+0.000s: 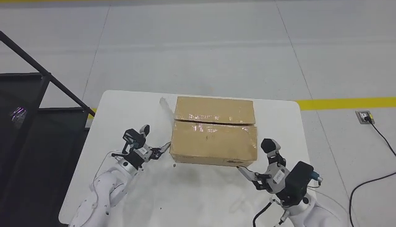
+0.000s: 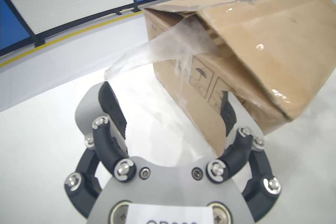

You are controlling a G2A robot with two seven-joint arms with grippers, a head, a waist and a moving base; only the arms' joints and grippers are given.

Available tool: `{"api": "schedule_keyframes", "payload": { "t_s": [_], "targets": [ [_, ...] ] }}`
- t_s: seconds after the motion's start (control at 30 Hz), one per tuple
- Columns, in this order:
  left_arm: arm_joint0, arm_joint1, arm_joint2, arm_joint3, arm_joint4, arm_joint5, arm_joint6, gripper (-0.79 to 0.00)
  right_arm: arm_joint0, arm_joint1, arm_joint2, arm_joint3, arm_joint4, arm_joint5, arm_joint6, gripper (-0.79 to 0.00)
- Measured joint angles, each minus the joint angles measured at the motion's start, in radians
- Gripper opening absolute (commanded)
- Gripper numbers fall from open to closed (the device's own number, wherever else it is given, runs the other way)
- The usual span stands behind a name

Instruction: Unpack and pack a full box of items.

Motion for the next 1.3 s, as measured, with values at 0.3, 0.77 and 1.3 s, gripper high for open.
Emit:
{"api": "schedule_keyframes", "payload": {
  "t_s": [0.3, 0.77, 1.3],
  "targets": [
    [-0.01, -0.009, -0.035, 0.034, -0.084, 0.178, -0.104, 0.0, -0.001, 0.002, 0.004, 0.0, -0.004, 0.005, 0.001, 0.0],
    [-0.192, -0.048, 0.112, 0.225, 0.094, 0.29, -0.074, 0.0, 0.087, -0.005, -0.011, 0.086, 0.172, 0.041, 0.042, 0.0],
    [-0.522, -0.21, 0.363, 0.726, 0.135, 0.509, 0.186, 0.0, 0.014, 0.003, 0.064, 0.084, 0.209, 0.058, 0.01, 0.0]
  ]
}}
